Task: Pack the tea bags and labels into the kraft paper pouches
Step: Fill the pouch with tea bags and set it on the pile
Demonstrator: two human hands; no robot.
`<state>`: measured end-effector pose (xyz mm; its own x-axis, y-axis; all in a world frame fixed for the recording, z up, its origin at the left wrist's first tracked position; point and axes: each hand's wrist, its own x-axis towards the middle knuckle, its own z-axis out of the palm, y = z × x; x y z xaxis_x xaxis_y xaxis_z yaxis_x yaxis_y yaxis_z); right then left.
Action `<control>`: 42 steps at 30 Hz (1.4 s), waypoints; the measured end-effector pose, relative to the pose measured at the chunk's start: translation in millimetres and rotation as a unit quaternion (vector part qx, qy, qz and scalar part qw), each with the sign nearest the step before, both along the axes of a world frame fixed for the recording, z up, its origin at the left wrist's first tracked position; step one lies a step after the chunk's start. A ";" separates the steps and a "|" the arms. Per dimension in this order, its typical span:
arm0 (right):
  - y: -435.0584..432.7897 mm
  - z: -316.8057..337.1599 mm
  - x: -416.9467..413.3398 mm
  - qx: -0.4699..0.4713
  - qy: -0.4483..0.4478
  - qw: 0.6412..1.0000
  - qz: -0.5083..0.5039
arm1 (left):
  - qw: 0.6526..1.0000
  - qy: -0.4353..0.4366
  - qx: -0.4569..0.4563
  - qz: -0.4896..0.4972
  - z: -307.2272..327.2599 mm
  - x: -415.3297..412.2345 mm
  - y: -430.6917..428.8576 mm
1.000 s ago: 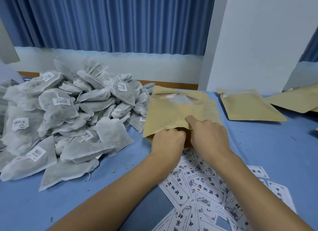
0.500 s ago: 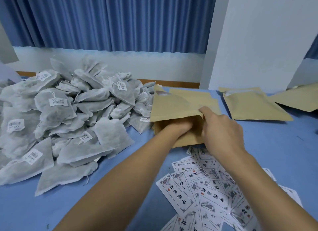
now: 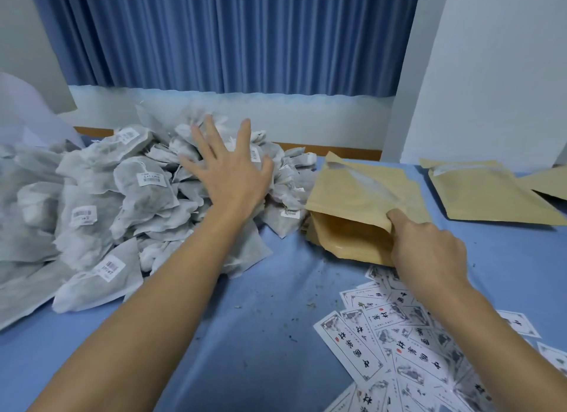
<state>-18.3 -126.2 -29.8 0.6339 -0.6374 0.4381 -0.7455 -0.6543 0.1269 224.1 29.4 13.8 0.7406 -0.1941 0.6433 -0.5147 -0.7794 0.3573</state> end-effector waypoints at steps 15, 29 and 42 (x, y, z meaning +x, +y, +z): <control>-1.3 9.9 0.9 0.036 -0.018 0.999 -0.008 | 0.955 0.005 0.298 -0.014 -56.3 -22.3 -1.9; 2.4 10.7 2.7 0.040 -0.024 0.999 -0.006 | 0.965 -0.032 0.158 -0.206 -69.6 -108.3 6.0; 1.0 15.2 -0.9 0.053 -0.036 0.998 0.001 | 0.935 0.008 -0.110 -0.337 -70.0 -139.0 15.7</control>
